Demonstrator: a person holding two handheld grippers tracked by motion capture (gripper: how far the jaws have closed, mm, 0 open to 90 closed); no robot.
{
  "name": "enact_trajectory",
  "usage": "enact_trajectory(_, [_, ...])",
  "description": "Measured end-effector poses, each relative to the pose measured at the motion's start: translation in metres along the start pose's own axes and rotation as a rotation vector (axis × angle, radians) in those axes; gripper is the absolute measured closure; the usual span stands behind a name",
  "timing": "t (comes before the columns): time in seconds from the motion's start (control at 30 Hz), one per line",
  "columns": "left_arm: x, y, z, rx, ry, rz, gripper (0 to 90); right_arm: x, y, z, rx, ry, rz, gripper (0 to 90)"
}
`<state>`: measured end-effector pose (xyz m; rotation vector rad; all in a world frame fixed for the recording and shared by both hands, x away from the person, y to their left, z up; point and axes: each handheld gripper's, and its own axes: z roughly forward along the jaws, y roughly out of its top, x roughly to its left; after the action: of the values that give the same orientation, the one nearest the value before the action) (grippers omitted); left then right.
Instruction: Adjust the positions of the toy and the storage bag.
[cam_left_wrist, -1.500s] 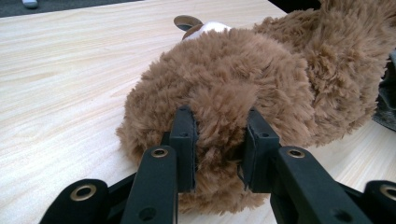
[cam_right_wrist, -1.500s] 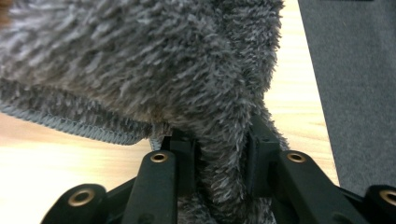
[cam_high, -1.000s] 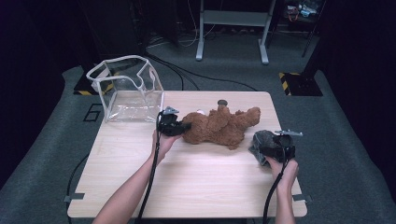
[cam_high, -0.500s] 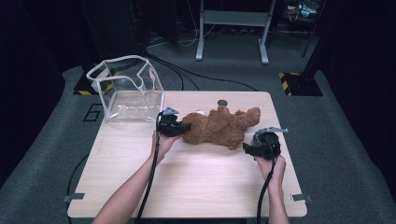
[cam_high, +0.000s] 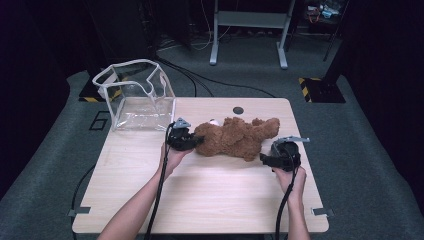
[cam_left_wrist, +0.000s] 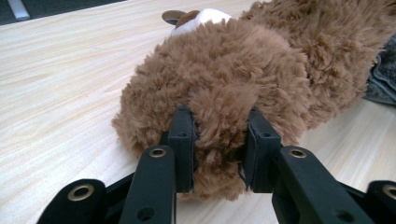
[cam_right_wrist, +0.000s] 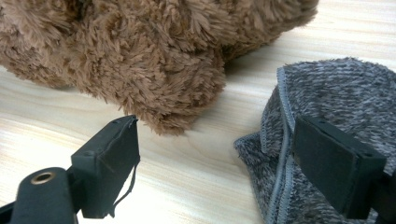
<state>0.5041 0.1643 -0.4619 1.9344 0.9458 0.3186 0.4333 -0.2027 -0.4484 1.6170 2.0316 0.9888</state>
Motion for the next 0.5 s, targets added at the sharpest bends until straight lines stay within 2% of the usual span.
enact_trajectory(0.17, [-0.006, 0.007, -0.004, -0.005, 0.032, 0.043, 49.8, 0.0, 0.0, 0.001, 0.003, 0.008, -0.002, 14.5])
enact_trajectory(0.27, [-0.009, 0.014, -0.005, -0.022, 0.026, 0.027, 41.8, 0.0, 0.0, 0.001, -0.001, 0.009, -0.013, 14.5])
enact_trajectory(0.33, [-0.011, 0.019, -0.004, -0.032, 0.049, 0.027, 40.4, 0.001, 0.0, 0.001, 0.003, 0.01, -0.014, 14.5])
enact_trajectory(0.43, [-0.01, 0.025, -0.002, -0.048, 0.072, -0.004, 39.8, 0.0, 0.001, 0.0, 0.001, 0.007, -0.016, 14.5])
enact_trajectory(0.5, [-0.009, 0.028, 0.0, -0.042, 0.091, -0.018, 39.9, -0.001, 0.001, -0.001, -0.004, 0.006, -0.009, 14.6])
